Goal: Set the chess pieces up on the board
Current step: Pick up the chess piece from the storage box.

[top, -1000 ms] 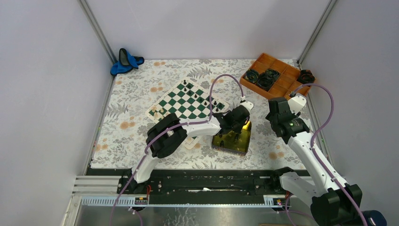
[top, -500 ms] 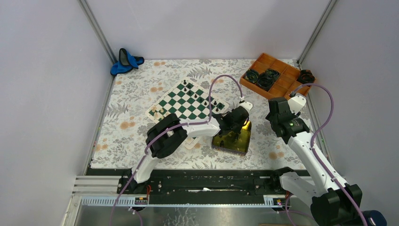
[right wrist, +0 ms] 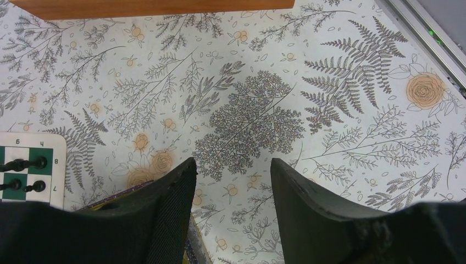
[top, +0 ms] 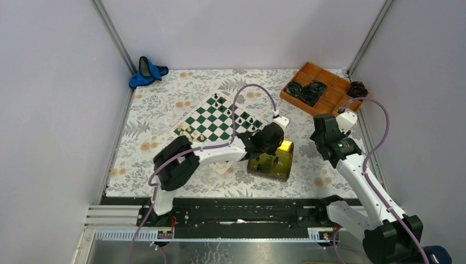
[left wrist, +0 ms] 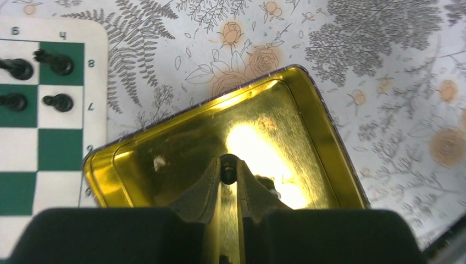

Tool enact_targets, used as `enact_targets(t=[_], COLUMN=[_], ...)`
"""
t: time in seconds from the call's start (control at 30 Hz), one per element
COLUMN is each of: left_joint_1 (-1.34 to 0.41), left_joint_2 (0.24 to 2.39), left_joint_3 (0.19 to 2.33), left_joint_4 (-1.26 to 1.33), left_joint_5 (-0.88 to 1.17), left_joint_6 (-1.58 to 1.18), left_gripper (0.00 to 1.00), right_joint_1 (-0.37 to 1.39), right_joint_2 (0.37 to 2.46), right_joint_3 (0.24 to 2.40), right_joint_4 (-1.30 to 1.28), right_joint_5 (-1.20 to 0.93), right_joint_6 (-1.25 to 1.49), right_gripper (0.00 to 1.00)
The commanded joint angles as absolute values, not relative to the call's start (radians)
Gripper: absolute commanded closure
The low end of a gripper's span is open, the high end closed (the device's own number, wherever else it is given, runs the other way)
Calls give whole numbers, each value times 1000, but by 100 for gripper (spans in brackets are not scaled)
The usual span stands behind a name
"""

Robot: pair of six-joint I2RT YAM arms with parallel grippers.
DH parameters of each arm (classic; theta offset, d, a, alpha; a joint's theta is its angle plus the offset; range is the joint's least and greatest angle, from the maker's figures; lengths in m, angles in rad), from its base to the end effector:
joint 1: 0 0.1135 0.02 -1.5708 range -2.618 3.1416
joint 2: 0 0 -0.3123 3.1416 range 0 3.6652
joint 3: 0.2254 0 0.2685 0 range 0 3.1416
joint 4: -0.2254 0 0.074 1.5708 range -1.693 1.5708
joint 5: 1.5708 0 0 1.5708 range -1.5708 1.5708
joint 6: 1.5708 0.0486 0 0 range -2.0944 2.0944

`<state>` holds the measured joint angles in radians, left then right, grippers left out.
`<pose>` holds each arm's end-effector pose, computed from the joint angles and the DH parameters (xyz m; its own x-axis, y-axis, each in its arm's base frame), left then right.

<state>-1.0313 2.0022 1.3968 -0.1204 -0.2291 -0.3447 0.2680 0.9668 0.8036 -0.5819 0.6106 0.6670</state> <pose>0.2615 -0.4153 0.2171 -0.5738 0.3177 -0.7549 0.5891 0.8004 -0.1109 0.1947 0.0246 0.3101 -0.3965 0.4167 -0.8180 0.5533 0.8195 0.1493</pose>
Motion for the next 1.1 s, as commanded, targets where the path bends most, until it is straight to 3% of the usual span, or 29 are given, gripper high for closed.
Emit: enact_targets(t=[0.0,0.33,1.07], left_joint_1=[-1047,-1006,-570], left_joint_2=[1861,1738,1942], left_joint_3=[1336,1263,1409], left_joint_4=[-131,-94,-3], left_joint_5=[-267,-497,-356], left_joint_6=[-377,-283,-270], left_gripper=[100,100,100], right_joint_1=[264,264,263], right_joint_2=[960,979,1009], right_joint_3=[818,820,849], right_joint_4=[-559,-539,-534], right_joint_5=[609,577,588], right_joint_6=[665,675,644], right_gripper=[41,42,42])
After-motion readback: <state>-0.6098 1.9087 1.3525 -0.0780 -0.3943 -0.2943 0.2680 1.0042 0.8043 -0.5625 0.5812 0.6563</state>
